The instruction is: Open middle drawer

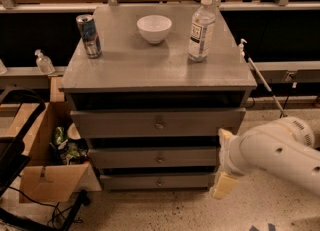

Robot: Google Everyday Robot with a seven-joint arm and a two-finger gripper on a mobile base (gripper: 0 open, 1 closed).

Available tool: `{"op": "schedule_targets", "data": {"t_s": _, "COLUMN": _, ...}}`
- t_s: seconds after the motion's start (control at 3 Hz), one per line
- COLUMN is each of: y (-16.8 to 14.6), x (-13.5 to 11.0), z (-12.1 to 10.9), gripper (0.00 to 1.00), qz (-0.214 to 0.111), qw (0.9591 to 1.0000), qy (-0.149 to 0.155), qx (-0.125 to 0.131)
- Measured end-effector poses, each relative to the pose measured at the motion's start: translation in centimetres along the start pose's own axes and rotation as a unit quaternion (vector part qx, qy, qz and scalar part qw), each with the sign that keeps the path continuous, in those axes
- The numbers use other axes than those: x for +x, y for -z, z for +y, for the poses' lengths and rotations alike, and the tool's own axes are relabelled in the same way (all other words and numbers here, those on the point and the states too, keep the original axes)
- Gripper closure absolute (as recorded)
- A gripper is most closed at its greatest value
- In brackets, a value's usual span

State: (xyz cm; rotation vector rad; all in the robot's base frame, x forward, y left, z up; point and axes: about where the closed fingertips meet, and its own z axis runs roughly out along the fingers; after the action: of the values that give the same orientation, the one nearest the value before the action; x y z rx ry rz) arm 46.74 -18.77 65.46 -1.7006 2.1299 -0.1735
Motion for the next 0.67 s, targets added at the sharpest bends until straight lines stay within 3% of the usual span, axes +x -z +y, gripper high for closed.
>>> {"op": "schedule_targets", "data": {"t_s": 0.33, "y": -4.8, "x": 0.6, "z": -0.5, "gripper": 0.0, "qz": -0.008, "qw": 0.9991, "qy": 0.026, "qx": 0.033}}
{"op": "schedule_targets", "data": {"t_s": 0.67, "y": -8.6, "x": 1.4, "z": -2.7, "gripper": 0.0, "qz": -0.01, "qw": 0.9948, "qy": 0.075, "qx": 0.068}}
